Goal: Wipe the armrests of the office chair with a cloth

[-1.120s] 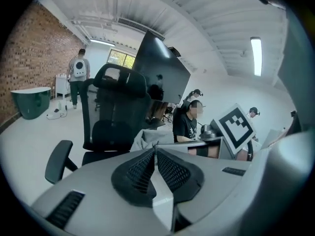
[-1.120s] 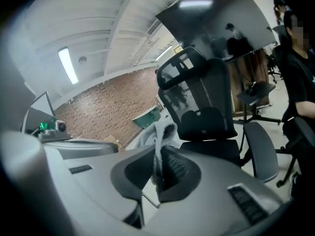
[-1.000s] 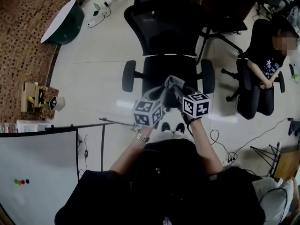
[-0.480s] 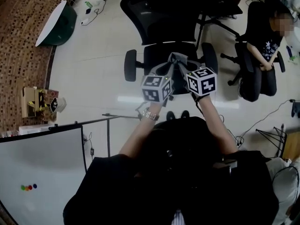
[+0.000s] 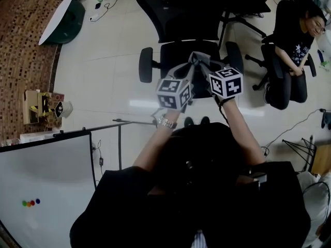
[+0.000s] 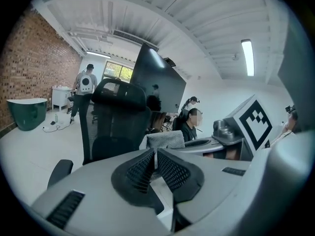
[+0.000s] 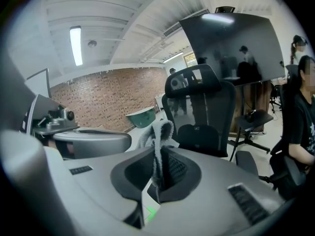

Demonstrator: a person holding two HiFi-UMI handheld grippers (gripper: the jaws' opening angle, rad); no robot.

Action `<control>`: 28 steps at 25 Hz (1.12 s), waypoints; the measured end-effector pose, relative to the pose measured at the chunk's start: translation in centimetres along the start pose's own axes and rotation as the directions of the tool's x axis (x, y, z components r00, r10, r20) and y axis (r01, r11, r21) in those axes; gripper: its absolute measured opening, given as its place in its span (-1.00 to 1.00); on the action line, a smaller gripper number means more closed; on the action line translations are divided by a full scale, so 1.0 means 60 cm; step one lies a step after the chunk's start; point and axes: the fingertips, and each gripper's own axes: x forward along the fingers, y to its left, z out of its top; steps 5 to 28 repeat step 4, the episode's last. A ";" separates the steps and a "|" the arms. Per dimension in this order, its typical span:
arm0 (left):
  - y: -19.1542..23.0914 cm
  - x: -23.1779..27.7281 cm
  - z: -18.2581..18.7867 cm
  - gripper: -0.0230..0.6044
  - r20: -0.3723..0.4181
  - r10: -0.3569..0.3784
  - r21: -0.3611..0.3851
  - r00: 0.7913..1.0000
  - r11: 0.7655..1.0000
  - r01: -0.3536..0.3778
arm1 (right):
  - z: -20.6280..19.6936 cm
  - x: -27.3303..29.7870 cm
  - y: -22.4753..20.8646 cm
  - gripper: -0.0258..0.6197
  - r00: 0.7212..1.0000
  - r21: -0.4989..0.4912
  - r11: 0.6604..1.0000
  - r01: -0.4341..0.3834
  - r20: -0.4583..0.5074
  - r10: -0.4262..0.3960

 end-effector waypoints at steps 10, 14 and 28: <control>-0.002 -0.017 0.012 -0.89 0.055 -0.029 -0.004 0.998 1.000 0.029 | -0.005 0.006 0.012 -0.87 1.000 -0.006 1.000 0.003 -0.011 -0.003; -0.002 -0.017 0.012 -0.89 0.055 -0.029 -0.004 0.998 1.000 0.029 | -0.005 0.006 0.012 -0.87 1.000 -0.006 1.000 0.003 -0.011 -0.003; -0.002 -0.017 0.012 -0.89 0.055 -0.029 -0.004 0.998 1.000 0.029 | -0.005 0.006 0.012 -0.87 1.000 -0.006 1.000 0.003 -0.011 -0.003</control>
